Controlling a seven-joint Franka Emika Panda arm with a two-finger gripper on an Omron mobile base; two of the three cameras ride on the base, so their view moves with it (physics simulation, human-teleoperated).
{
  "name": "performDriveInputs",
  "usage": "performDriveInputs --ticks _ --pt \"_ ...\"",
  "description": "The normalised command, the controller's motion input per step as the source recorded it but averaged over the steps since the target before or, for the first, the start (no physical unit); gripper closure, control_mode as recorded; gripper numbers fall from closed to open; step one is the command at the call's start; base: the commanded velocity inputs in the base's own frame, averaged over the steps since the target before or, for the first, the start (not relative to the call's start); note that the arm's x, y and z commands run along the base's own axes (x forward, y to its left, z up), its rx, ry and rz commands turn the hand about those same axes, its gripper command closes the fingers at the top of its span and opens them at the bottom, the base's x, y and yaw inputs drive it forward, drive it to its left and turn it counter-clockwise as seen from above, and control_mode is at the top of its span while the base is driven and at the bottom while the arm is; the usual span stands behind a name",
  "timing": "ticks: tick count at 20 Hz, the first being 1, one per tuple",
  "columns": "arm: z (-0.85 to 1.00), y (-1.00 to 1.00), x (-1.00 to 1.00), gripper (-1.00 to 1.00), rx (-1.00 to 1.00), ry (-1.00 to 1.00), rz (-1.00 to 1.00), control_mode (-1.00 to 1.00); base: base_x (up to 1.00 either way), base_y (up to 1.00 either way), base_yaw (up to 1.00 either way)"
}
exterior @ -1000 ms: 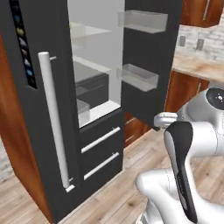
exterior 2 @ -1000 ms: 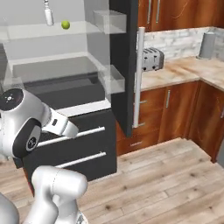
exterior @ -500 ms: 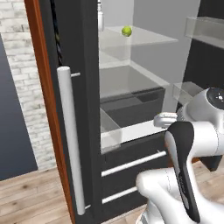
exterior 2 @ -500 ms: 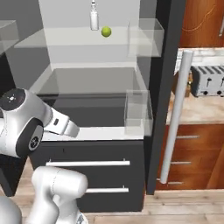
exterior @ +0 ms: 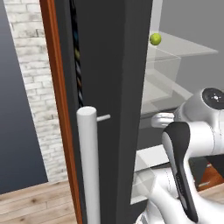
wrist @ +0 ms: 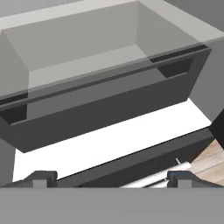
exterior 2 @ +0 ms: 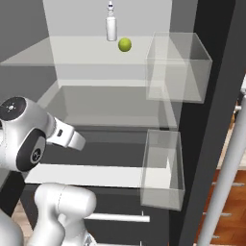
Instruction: Pick the pear and peach from the fridge and place them on the plate next to the blender to make a fruit smoothie.
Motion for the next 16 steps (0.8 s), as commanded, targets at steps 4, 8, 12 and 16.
performDriveInputs --ticks 4,8,12,16 --pt "0.51 -0.67 0.04 -1.00 -0.01 -0.06 0.00 -1.00 0.00 0.00 0.00" --pt "0.99 -0.61 0.00 -1.00 -0.06 -0.18 0.02 -1.00 0.00 0.00 0.00" --pt "1.00 -0.48 0.00 -1.00 -0.14 -0.20 0.04 -1.00 0.00 0.00 0.00" --pt "1.00 -0.02 0.06 -1.00 -0.19 -0.11 0.08 -1.00 0.00 0.00 0.00"
